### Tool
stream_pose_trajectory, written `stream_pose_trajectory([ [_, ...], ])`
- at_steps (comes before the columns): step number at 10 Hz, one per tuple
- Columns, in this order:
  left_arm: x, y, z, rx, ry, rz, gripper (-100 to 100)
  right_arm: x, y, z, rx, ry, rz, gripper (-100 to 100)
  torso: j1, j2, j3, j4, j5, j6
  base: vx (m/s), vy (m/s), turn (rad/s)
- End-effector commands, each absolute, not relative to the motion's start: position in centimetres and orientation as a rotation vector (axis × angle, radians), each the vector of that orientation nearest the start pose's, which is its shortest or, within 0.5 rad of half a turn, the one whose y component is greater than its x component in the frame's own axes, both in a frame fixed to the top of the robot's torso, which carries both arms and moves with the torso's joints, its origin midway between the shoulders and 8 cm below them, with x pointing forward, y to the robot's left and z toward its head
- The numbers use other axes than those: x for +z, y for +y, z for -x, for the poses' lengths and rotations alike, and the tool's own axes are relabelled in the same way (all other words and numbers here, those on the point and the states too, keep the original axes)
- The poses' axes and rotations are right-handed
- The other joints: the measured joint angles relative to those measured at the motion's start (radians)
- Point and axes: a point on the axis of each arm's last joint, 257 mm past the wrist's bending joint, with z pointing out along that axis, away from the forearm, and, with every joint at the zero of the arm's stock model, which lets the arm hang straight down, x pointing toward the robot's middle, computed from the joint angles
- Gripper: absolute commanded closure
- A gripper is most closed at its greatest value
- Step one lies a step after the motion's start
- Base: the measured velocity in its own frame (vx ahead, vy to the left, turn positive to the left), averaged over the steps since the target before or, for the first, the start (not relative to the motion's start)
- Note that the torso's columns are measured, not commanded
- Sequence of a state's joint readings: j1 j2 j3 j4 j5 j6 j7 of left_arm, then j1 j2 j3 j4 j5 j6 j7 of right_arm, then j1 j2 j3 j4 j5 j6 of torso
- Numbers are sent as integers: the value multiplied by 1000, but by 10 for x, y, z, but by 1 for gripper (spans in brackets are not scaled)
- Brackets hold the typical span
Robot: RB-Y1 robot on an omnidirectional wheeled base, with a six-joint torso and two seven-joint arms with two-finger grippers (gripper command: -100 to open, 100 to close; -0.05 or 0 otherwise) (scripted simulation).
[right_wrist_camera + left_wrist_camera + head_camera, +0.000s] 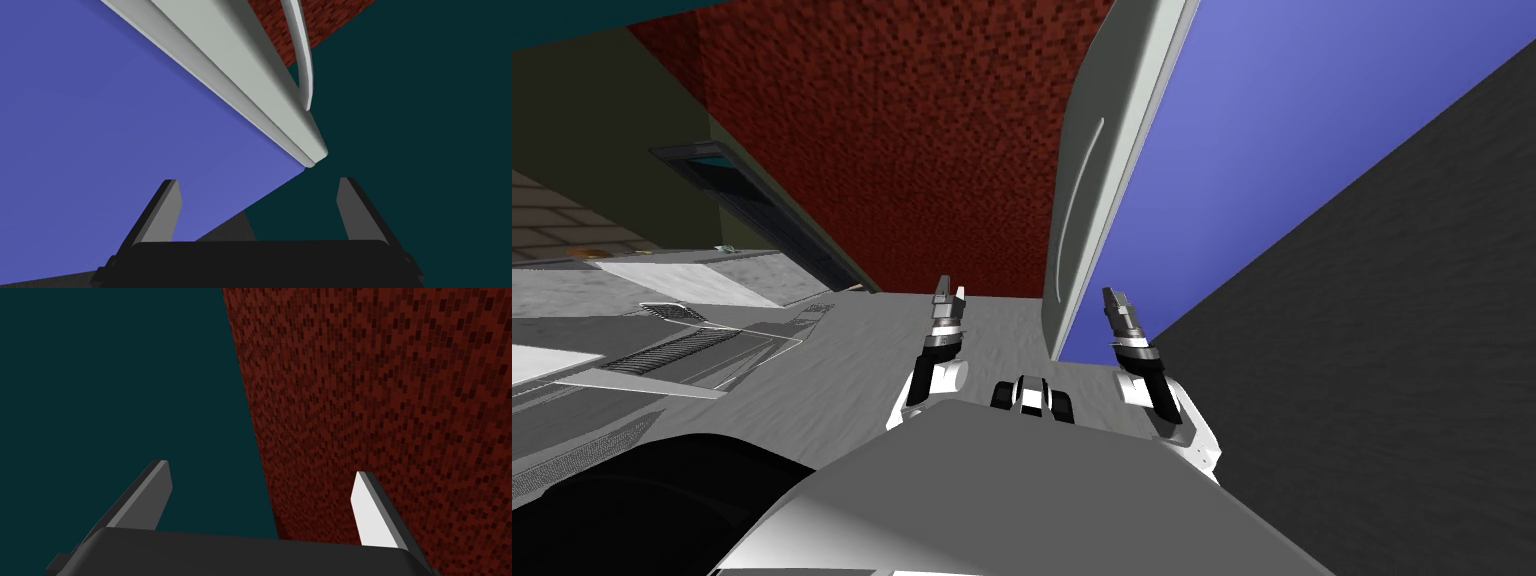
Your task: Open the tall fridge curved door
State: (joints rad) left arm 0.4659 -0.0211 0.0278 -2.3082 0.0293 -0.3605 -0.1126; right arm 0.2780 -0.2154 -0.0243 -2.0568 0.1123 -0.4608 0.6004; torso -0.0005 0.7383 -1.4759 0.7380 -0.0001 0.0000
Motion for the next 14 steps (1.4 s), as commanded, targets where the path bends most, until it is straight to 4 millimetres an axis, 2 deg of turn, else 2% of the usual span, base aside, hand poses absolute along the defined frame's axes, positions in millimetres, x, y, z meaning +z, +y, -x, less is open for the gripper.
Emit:
stream_pose_trajectory([
  [1,22,293,-361,-1185,661,709,0,-13,-254,-422,577,945,-117,-100,1,-1,0,0,0,0,34,74,-36],
  [4,22,293,-361,-1185,661,709,0,-19,-255,-431,490,958,-67,-100,-1,0,0,0,0,0,20,41,-36],
  [5,22,293,-361,-1185,661,709,0,-25,-256,-439,444,971,-39,-100,0,-1,0,0,0,0,44,70,-76],
  [7,22,293,-361,-1185,661,709,0,-25,-256,-439,408,970,-20,-100,1,-1,0,0,0,0,25,46,-17],
  [10,22,293,-361,-1185,661,709,0,-38,-260,-456,283,993,53,-100,1,0,0,0,0,0,34,53,-62],
  [12,22,293,-361,-1185,661,709,0,-38,-260,-456,243,991,74,-100,1,0,0,0,0,0,23,49,-12],
  [13,22,293,-361,-1185,661,709,0,-44,-262,-464,190,1002,106,-100,-1,1,0,0,0,0,31,42,-45],
  [14,22,293,-361,-1185,661,709,0,-44,-262,-464,165,1000,119,-100,0,0,0,0,0,0,28,45,-50],
])
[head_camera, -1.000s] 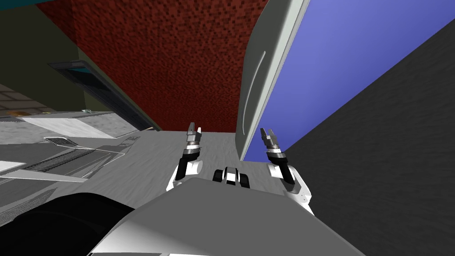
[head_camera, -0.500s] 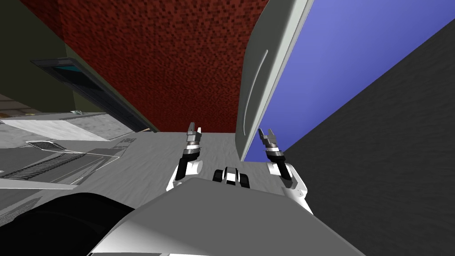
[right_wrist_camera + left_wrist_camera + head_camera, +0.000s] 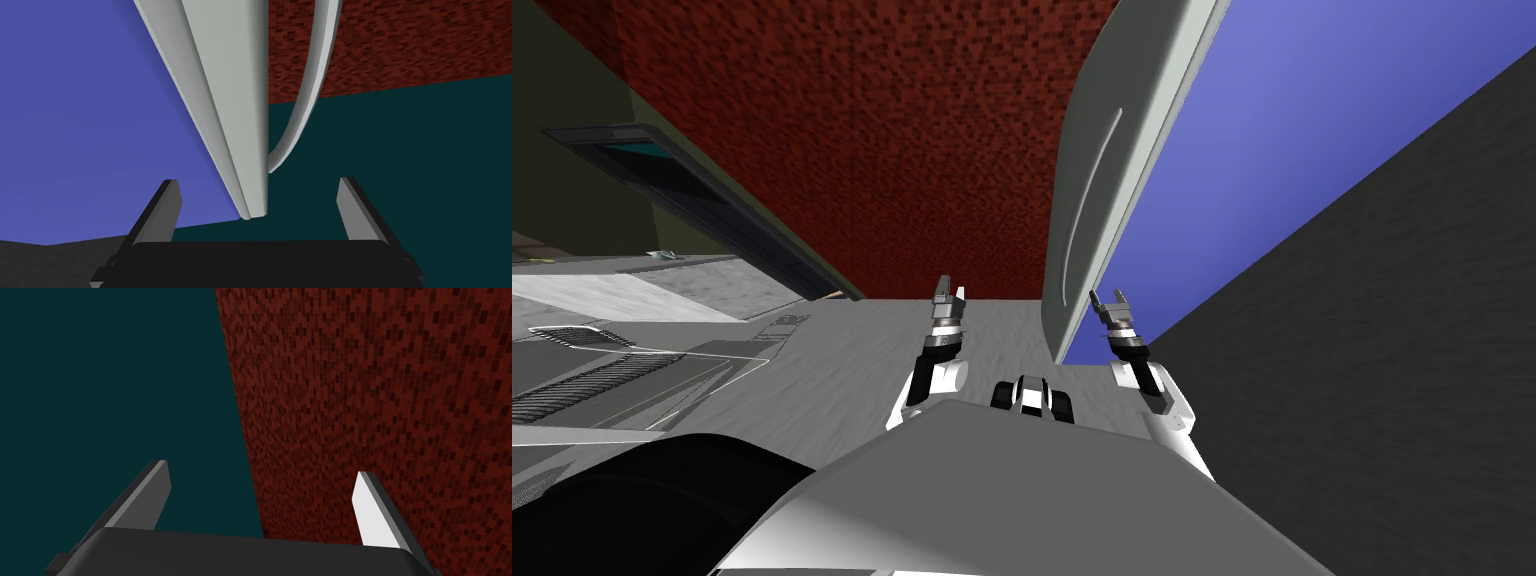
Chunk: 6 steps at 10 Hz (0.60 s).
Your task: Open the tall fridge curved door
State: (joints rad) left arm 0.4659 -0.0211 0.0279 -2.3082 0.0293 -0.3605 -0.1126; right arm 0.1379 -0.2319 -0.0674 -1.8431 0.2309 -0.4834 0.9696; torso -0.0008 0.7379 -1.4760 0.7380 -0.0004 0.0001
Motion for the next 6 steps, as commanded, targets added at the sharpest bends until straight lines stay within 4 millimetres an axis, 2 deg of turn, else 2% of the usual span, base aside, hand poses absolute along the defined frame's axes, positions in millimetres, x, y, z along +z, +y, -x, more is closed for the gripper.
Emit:
stream_pose_trajectory([
  [1,22,293,-361,-1185,661,709,0,-51,-265,-472,118,1012,147,-100,1,0,0,0,0,0,28,54,-74],
  [3,22,293,-361,-1185,661,709,0,-51,-265,-472,78,1008,169,-100,1,0,0,0,1,0,27,41,-8],
  [6,22,293,-361,-1185,661,709,0,-66,-270,-487,-47,1028,244,-100,1,0,0,0,0,0,31,47,-42],
])
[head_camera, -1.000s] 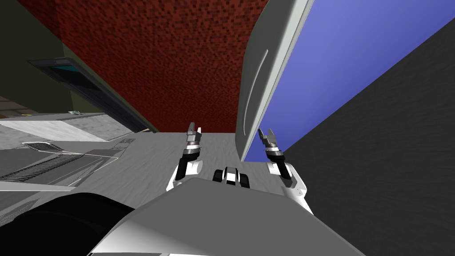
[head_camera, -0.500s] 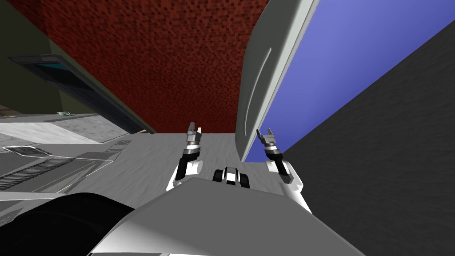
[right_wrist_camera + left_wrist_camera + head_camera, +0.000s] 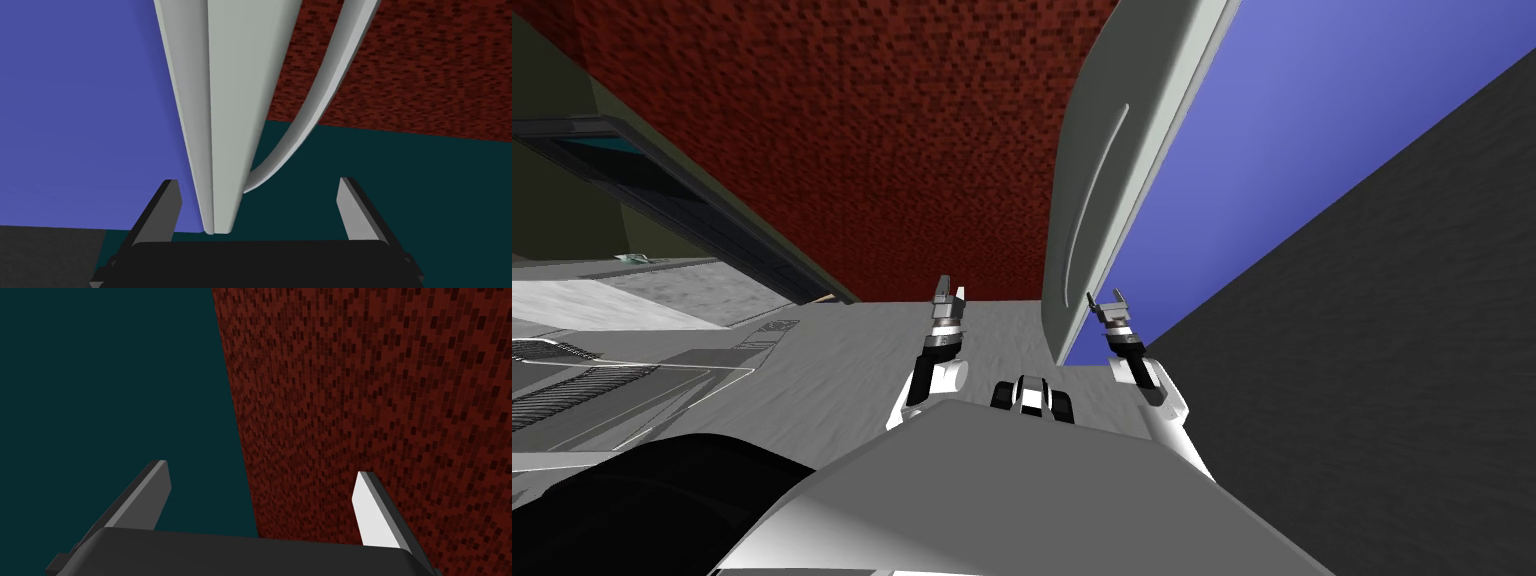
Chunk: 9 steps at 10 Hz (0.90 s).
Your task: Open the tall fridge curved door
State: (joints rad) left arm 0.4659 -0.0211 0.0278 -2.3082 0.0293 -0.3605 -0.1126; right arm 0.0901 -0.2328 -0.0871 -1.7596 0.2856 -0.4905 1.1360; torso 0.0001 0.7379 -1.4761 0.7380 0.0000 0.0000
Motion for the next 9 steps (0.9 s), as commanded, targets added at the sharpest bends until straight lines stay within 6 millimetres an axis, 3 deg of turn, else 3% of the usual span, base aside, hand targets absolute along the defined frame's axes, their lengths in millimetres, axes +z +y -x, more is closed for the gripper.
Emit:
stream_pose_trajectory([
  [1,22,293,-361,-1185,661,709,0,-66,-270,-487,-73,1025,259,-100,1,0,0,0,0,0,30,53,-30],
  [9,22,293,-361,-1185,661,709,0,-91,-279,-507,-315,1044,408,-100,0,0,0,0,0,0,22,30,-21],
])
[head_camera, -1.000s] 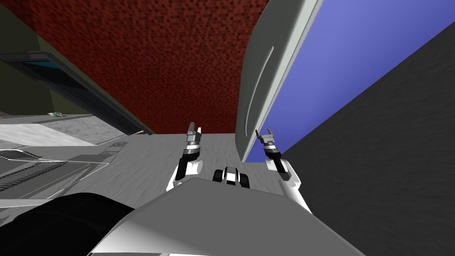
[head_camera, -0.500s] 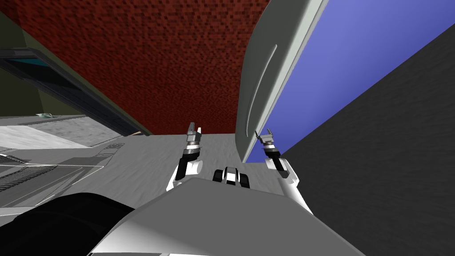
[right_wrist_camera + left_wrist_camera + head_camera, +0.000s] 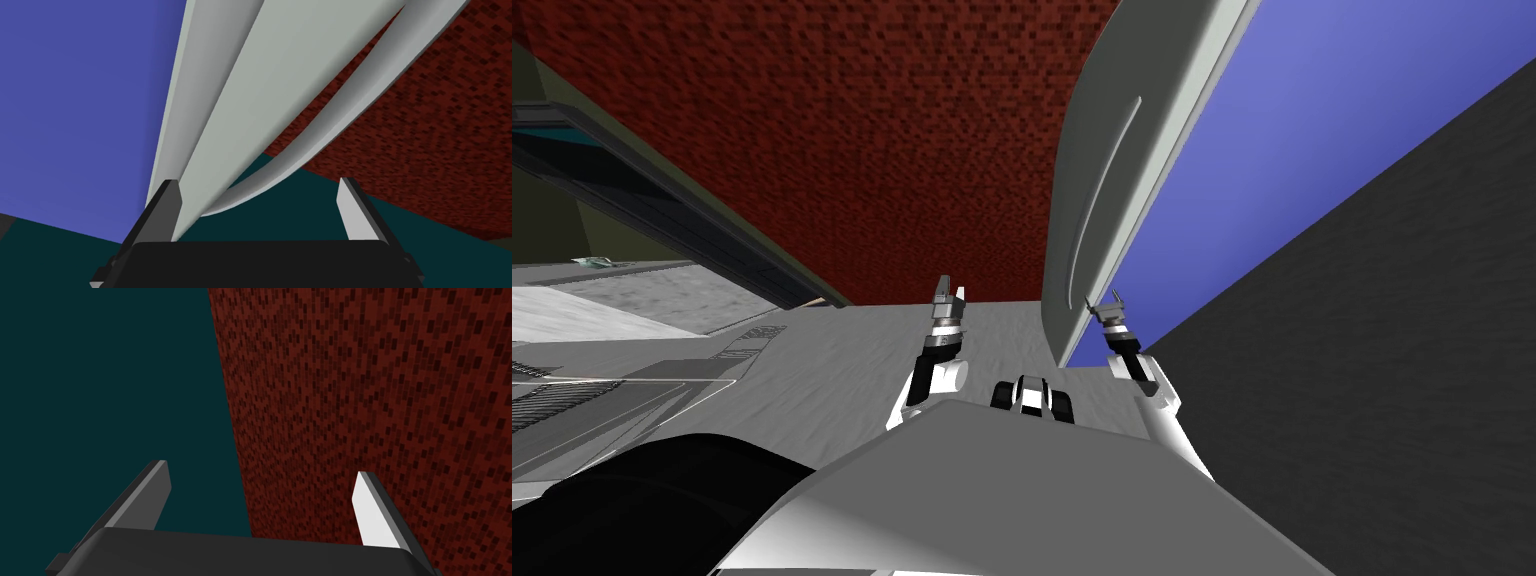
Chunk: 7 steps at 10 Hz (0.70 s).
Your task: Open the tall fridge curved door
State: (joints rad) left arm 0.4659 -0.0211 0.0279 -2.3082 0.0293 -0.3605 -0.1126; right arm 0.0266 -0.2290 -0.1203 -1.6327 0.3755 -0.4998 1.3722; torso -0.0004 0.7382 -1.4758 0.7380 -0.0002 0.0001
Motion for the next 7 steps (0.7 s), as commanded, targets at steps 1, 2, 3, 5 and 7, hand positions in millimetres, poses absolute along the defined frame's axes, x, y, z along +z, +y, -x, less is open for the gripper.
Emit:
stream_pose_trajectory([
  [1,22,293,-361,-1185,661,709,0,-100,-282,-513,-359,1056,439,-100,0,0,0,0,0,0,29,37,-23],
  [2,22,293,-361,-1185,661,709,0,-100,-282,-513,-383,1051,453,-100,1,-1,0,0,0,0,27,31,-16],
  [3,22,293,-361,-1185,661,709,0,-109,-285,-518,-422,1063,482,-100,1,0,0,0,0,0,30,30,-20],
  [5,22,293,-361,-1185,661,709,0,-109,-285,-518,-456,1055,503,-100,0,0,0,0,0,0,21,20,-5],
  [7,22,293,-361,-1185,661,709,0,-118,-288,-523,-521,1060,549,-100,0,0,0,0,0,0,19,17,-14],
])
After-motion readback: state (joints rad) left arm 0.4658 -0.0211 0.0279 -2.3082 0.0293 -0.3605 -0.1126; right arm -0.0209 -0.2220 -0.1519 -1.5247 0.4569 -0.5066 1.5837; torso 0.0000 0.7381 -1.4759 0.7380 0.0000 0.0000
